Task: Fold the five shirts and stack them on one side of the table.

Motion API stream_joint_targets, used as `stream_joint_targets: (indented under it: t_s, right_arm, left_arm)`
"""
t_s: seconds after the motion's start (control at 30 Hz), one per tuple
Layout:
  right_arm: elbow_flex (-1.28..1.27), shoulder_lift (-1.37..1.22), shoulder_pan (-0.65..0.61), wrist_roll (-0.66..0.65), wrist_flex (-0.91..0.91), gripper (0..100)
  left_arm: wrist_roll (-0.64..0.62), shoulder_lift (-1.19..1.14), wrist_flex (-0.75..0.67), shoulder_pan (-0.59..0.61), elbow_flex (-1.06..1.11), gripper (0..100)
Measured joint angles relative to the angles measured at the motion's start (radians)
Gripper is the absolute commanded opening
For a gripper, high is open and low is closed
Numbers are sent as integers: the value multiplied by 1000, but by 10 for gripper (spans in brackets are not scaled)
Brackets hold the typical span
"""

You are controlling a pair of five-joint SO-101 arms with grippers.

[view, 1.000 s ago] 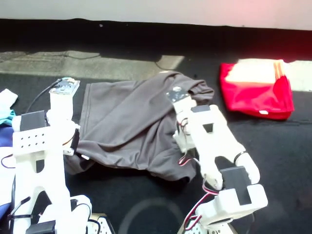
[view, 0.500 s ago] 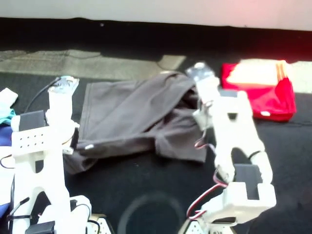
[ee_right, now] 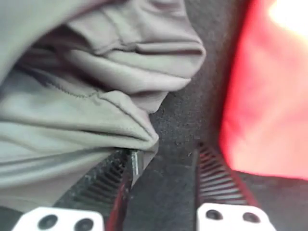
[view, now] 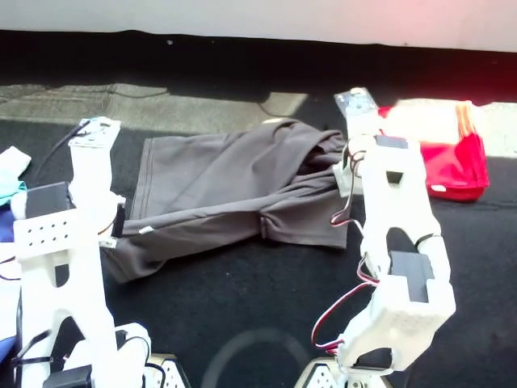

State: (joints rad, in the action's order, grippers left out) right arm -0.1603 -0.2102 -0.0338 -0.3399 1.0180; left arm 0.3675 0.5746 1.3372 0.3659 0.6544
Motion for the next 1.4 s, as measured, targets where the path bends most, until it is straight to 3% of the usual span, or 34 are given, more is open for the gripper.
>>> stream_joint_targets:
  t_s: [0.33,0.47,0.87,1.07,1.2,1.4]
  right_arm:
    - [2,219,-2,75,414,194]
    - [-46,227,-21,107,446,198]
    - [-367,471,-133,121,381,198]
    - [-529,506,-167,181,183,198]
    - [-539,420,-173,276,60,198]
    - [-417,183,-173,313,35,198]
  left_arm:
    - [-2,0,-72,0,34,9]
    - [-2,0,-95,0,34,9]
    - [-2,0,-98,0,34,9]
    - [-2,0,-98,0,34,9]
    - [-2,0,-98,0,34,9]
    - [-2,0,-98,0,34,9]
